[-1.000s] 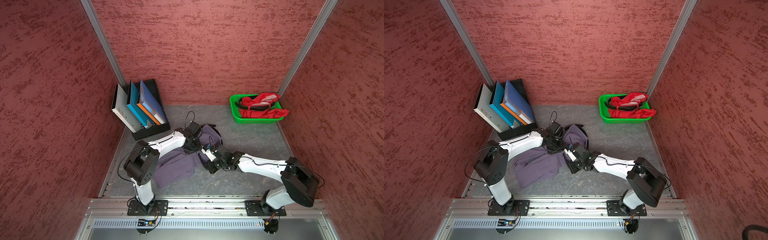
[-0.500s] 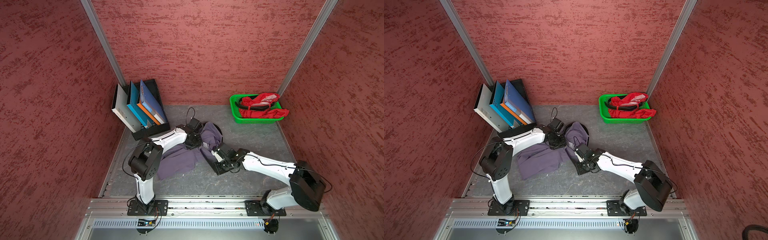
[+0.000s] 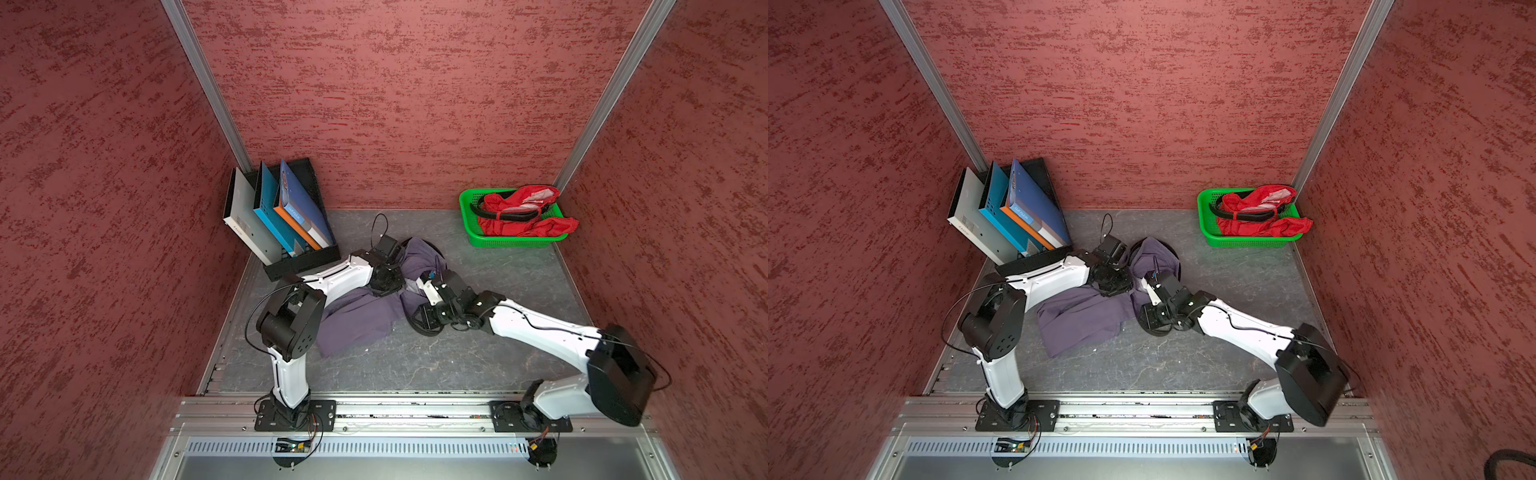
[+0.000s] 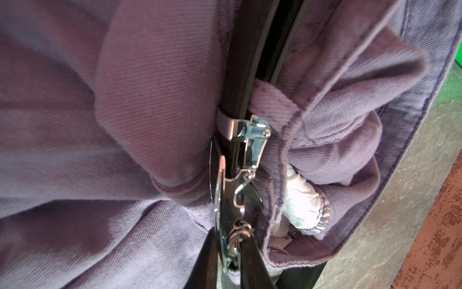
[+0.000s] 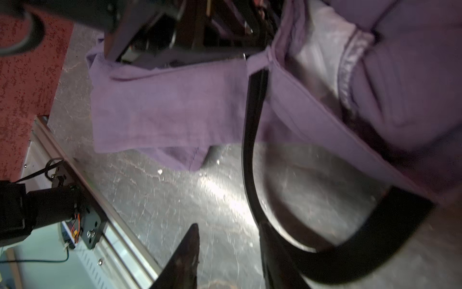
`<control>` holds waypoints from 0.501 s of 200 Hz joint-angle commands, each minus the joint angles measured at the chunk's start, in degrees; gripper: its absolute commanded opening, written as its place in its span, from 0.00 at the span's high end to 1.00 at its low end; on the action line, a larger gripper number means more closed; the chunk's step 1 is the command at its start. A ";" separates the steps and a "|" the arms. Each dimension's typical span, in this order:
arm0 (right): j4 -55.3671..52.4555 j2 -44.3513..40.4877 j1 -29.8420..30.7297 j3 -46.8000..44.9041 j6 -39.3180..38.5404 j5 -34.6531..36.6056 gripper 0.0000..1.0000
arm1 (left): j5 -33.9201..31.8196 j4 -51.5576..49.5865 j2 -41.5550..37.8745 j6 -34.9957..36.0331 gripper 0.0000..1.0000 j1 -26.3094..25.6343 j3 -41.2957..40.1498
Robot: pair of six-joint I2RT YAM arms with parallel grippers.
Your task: Remove the belt from the trousers
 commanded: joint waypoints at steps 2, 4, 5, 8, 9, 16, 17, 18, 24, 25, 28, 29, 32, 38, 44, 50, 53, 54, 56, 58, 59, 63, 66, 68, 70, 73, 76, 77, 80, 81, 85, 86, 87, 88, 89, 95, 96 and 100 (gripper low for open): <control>8.35 6.17 0.12 3.39 -2.12 -1.65 0.62 | -1.67 -0.38 -1.44 0.13 0.83 0.19 -2.01; 8.38 6.72 0.12 3.72 -2.22 -1.49 0.63 | -1.63 -0.50 -1.53 0.13 0.83 0.19 -2.02; 8.38 7.07 0.12 3.91 -2.20 -1.44 0.63 | -1.62 -0.52 -1.58 0.14 0.83 0.19 -2.08; 8.50 7.95 0.11 4.35 -2.19 -1.19 0.63 | -1.61 -0.49 -1.74 0.14 0.83 0.21 -2.17; 8.58 8.17 0.11 4.53 -2.23 -1.16 0.63 | -1.66 -0.52 -1.77 0.14 0.83 0.24 -2.16; 9.34 9.94 0.09 5.24 -2.57 -1.31 0.64 | -1.66 -0.55 -2.09 0.14 0.83 0.28 -2.34; 9.43 10.05 0.10 5.32 -2.59 -1.31 0.64 | -1.68 -0.55 -2.09 0.16 0.83 0.28 -2.37; 9.57 10.55 0.11 5.48 -2.60 -1.23 0.64 | -1.69 -0.55 -2.17 0.15 0.83 0.32 -2.43; 10.12 11.50 0.12 5.87 -2.61 -1.06 0.64 | -1.75 -0.49 -2.36 0.06 0.83 0.28 -2.55; 10.31 11.66 0.12 5.95 -2.61 -1.01 0.64 | -1.77 -0.43 -2.43 0.05 0.83 0.28 -2.56; 10.85 12.05 0.12 5.98 -2.65 -0.97 0.64 | -1.68 -0.39 -2.49 -0.02 0.83 0.28 -2.58; 11.03 12.15 0.07 6.00 -2.67 -0.97 0.64 | -1.69 -0.38 -2.54 -0.03 0.83 0.28 -2.62; 11.43 12.63 0.11 6.11 -2.69 -1.03 0.64 | -1.62 -0.39 -2.58 -0.04 0.83 0.28 -2.66; 11.80 13.42 0.12 6.40 -2.70 -0.88 0.64 | -1.54 -0.39 -2.72 -0.12 0.83 0.28 -2.78; 12.03 14.15 0.07 6.84 -2.78 -0.87 0.65 | -1.57 -0.30 -2.82 -0.19 0.83 0.22 -2.80; 12.36 14.83 0.10 7.25 -2.87 -1.07 0.66 | -1.61 -0.28 -2.86 -0.21 0.83 0.25 -2.79; 12.49 15.23 0.12 7.41 -2.86 -1.15 0.67 | -1.55 -0.36 -2.90 -0.21 0.83 0.27 -2.82; 12.51 15.29 0.12 7.46 -2.82 -1.19 0.68 | -1.58 -0.36 -2.87 -0.21 0.83 0.27 -2.88; 12.52 15.41 0.12 7.51 -2.75 -1.22 0.69 | -1.61 -0.37 -2.92 -0.21 0.83 0.28 -2.92; 12.52 15.67 0.09 7.65 -2.71 -1.20 0.70 | -1.57 -0.33 -2.94 -0.21 0.83 0.28 -2.88; 12.52 15.72 0.11 7.63 -2.70 -1.21 0.70 | -1.59 -0.30 -2.94 -0.21 0.83 0.28 -2.91; 12.79 15.93 0.05 7.62 -2.61 -1.29 0.73 | -1.70 -0.31 -2.98 -0.26 0.83 0.25 -2.90; 13.00 16.06 0.03 7.61 -2.60 -1.62 0.76 | -1.73 -0.21 -2.95 -0.24 0.83 0.32 -2.96; 13.15 16.16 0.05 7.48 -2.65 -1.83 0.77 | -1.71 -0.24 -2.94 -0.29 0.83 0.29 -2.96; 13.19 16.27 0.08 7.44 -2.68 -2.04 0.79 | -1.77 -0.27 -2.96 -0.25 0.83 0.28 -2.94; 13.18 16.37 0.11 7.36 -2.71 -2.20 0.82 | -1.81 -0.16 -2.94 -0.30 0.83 0.29 -2.96; 13.10 16.39 0.07 7.35 -2.63 -2.31 0.84 | -1.79 -0.07 -2.94 -0.29 0.83 0.28 -2.96; 13.07 16.35 0.09 7.34 -2.62 -2.34 0.85 | -1.84 -0.04 -2.94 -0.30 0.83 0.28 -2.99; 12.86 16.34 0.14 7.19 -2.61 -2.41 0.86 | -1.80 0.02 -2.87 -0.30 0.83 0.32 -3.02; 12.82 16.33 0.13 7.09 -2.61 -2.48 0.87 | -1.79 0.05 -2.86 -0.35 0.83 0.34 -3.02; 12.66 16.15 0.10 6.73 -2.70 -2.73 0.90 | -1.77 0.01 -2.78 -0.36 0.83 0.38 -3.00; 12.63 16.10 0.11 6.64 -2.70 -2.77 0.91 | -1.78 0.00 -2.73 -0.38 0.83 0.37 -3.01; 12.62 16.03 0.11 6.60 -2.70 -2.83 0.91 | -1.83 0.03 -2.70 -0.38 0.83 0.37 -2.97; 12.62 15.90 0.07 6.53 -2.70 -2.91 0.92 | -1.81 0.10 -2.69 -0.39 0.83 0.41 -2.99; 12.57 15.84 0.09 6.45 -2.74 -2.99 0.92 | -1.84 0.08 -2.64 -0.39 0.83 0.39 -2.96; 11.78 15.11 0.06 5.79 -2.71 -3.28 0.95 | -1.80 0.20 -2.51 -0.39 0.83 0.48 -2.93; 11.67 14.92 0.05 5.64 -2.70 -3.31 0.95 | -1.79 0.27 -2.46 -0.39 0.83 0.47 -2.89; 11.28 14.12 0.07 5.06 -2.70 -3.67 0.96 | -1.77 0.35 -2.34 -0.32 0.83 0.45 -2.79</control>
